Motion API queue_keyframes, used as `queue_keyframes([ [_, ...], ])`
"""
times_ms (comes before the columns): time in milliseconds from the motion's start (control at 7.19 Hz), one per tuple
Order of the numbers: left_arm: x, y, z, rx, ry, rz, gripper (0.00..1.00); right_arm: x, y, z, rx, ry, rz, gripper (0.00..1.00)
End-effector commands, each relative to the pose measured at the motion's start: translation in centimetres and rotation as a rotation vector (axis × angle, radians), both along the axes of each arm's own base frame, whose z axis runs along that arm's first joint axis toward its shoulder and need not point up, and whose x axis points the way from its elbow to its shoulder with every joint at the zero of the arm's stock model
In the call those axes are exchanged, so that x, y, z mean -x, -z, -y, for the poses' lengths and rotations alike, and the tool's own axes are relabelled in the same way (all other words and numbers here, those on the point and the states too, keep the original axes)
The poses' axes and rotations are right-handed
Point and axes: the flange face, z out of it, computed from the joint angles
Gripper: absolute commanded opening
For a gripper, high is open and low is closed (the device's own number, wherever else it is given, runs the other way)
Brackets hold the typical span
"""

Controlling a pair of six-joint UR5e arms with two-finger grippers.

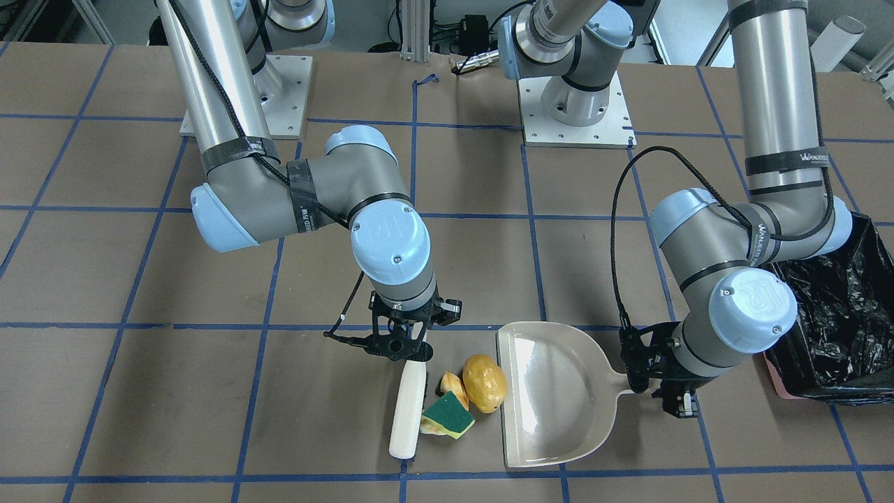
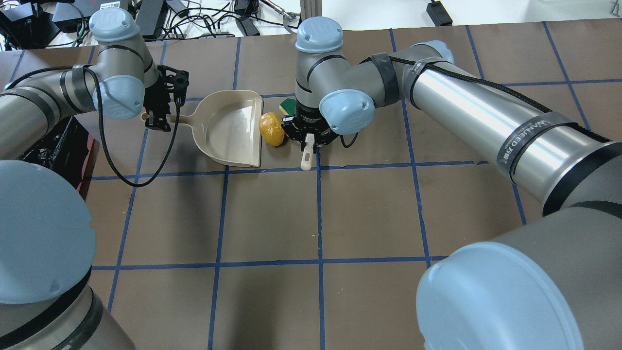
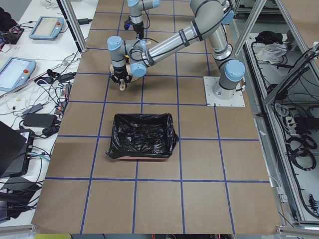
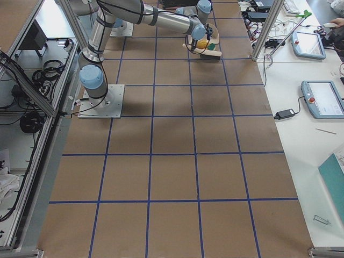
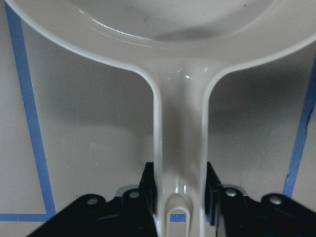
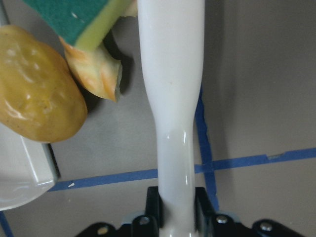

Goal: Sweep and dump trash into bin
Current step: 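Sweep the potato, sponge and bread toys toward the dustpan with the right gripper's brush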

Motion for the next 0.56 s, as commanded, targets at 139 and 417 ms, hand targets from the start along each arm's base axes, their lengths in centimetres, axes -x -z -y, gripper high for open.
queue_keyframes([
  [139,1.0,0.0,0.0,0.0,0.01,0.01,0.26,-3.8,-0.2,-2.4,-0.022,0.034,0.033,0.0],
  [417,0.9,0.0,0.0,-0.002,0.012,0.021,0.26,-6.2,-0.4,-3.4,-0.025,0.072,0.091,0.0],
])
